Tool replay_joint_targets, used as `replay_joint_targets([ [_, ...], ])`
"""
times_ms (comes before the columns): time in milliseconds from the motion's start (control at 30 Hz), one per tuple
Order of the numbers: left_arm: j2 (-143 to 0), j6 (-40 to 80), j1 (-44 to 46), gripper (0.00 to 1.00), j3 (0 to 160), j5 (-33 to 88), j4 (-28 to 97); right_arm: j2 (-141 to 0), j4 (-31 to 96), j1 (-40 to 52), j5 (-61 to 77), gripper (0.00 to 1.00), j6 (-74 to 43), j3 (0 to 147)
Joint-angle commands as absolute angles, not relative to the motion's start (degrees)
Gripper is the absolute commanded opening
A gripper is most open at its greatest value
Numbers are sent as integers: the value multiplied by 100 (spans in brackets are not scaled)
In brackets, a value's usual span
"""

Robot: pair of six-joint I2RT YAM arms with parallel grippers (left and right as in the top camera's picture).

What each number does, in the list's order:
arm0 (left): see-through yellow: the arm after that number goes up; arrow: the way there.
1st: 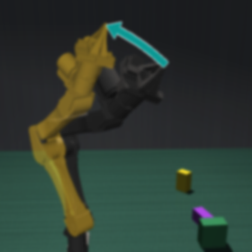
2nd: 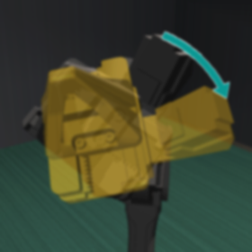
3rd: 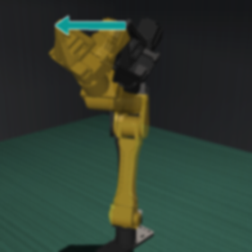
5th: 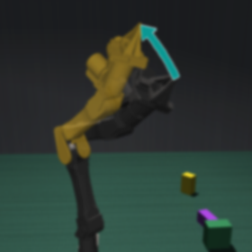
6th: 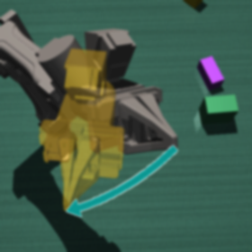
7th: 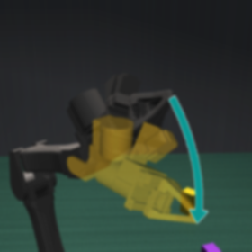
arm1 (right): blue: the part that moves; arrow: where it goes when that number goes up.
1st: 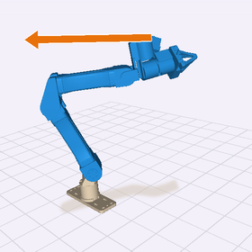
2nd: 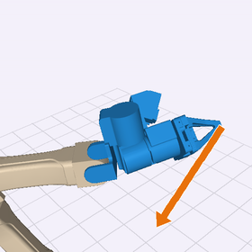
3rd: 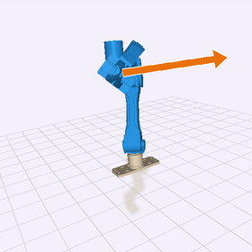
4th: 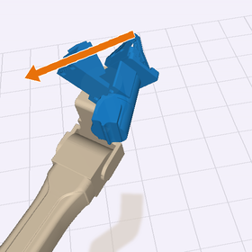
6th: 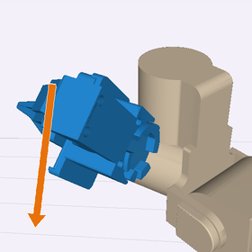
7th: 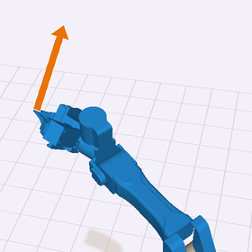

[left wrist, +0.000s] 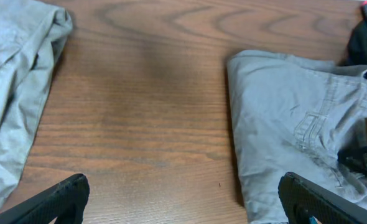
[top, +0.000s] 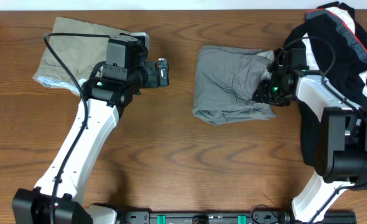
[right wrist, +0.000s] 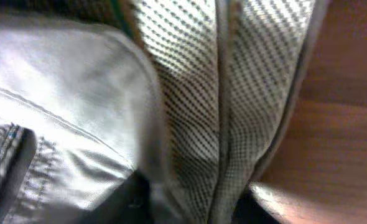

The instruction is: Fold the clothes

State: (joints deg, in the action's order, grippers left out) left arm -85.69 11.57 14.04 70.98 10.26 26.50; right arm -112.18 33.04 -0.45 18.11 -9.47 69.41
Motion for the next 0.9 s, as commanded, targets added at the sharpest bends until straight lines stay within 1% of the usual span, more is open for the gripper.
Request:
replay_joint_targets([
  [0, -8643, 1059, 1400, 98, 7133, 961, 2650, -11539, 3343, 196, 1911, 20, -963, 6914],
  [33, -8643, 1059, 1400, 98, 7133, 958, 2652, -11544, 3343, 298, 1911, 17, -965, 6912],
  [100, -8643, 1059, 1400, 98, 7133, 961, 2646, -11544, 3293, 554, 1909, 13, -1046, 6893],
  [233, -8643, 1059, 1400, 98, 7133, 961, 2630, -11544, 3127, 1155, 1907, 13, -1291, 6893],
  [333, -8643, 1059, 1400, 98, 7133, 961, 2633, -11544, 2886, 1621, 1907, 14, -1557, 6893],
  [367, -8643, 1059, 1400, 98, 7133, 961, 2633, -11544, 2770, 1793, 1907, 17, -1660, 6893],
  [400, -8643, 1059, 1400, 98, 7133, 961, 2633, -11544, 2672, 1920, 1907, 22, -1702, 6893],
  [433, -8643, 1059, 1400, 98, 7133, 961, 2633, -11544, 2578, 2062, 1905, 33, -1712, 6897],
  [500, -8643, 1059, 1400, 98, 7133, 961, 2633, -11537, 2580, 2276, 1719, 49, -1601, 6960],
  [533, -8643, 1059, 1400, 98, 7133, 961, 2630, -11515, 2698, 2349, 1581, 61, -1603, 7041],
  [567, -8643, 1059, 1400, 98, 7133, 961, 2630, -11491, 2794, 2377, 1507, 67, -1605, 7111],
  [633, -8643, 1057, 1400, 98, 7133, 961, 2630, -11391, 2860, 2359, 1509, 74, -1653, 7205],
  [800, -8643, 1057, 1400, 98, 7133, 1007, 2659, -10766, 2845, 2056, 1520, 81, -1844, 7310],
  [867, -8643, 1055, 1400, 98, 7133, 1142, 2676, -10379, 2847, 1809, 1518, 86, -1844, 7319],
])
